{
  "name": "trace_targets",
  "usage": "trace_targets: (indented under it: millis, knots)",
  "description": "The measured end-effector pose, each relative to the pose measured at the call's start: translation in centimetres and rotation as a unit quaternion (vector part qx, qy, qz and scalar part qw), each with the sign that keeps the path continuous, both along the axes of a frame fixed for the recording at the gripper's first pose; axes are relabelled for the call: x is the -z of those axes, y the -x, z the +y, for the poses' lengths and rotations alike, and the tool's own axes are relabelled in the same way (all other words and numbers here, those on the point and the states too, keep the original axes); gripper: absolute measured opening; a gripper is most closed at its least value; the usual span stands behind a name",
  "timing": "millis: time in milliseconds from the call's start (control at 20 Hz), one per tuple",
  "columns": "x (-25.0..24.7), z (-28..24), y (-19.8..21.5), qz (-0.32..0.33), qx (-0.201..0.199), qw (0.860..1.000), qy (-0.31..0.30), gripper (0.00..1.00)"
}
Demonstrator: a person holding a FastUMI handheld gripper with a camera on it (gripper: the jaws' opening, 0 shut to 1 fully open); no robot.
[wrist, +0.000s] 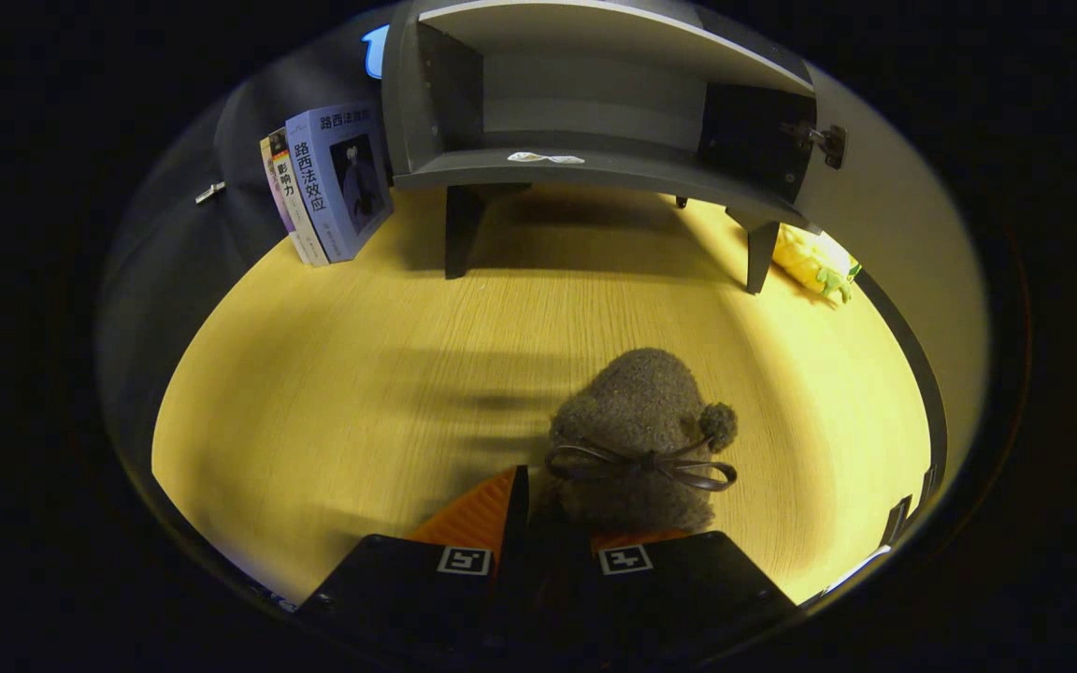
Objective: Open the shoe cabinet door, grab the shoes and put them into the shoe cabinet, then close the shoe cabinet door.
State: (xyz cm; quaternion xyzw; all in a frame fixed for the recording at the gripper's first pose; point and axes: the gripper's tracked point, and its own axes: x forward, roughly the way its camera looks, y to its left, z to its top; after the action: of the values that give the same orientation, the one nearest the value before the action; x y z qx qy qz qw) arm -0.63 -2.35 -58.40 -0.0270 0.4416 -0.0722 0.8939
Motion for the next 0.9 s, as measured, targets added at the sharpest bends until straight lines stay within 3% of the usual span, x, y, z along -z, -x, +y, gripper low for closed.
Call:
trace_targets:
  millis: [150, 200, 300, 600, 900]
  knots:
    - [0.1, -0.8, 0.1, -0.009, 0.001, 1.0, 0.023, 0.27]
    - [2.3, -1.4, -1.5, -0.025, 0.005, 0.999, 0.021, 0.2]
    - [0.1, -0.9, -0.4, -0.02, 0.004, 1.0, 0.011, 0.06]
    - [-2.3, -1.4, -1.0, -0.024, 0.018, 0.999, -0.012, 0.05]
    - [-12.8, -1.8, -4.6, -0.1, 0.005, 0.995, -0.007, 0.05]
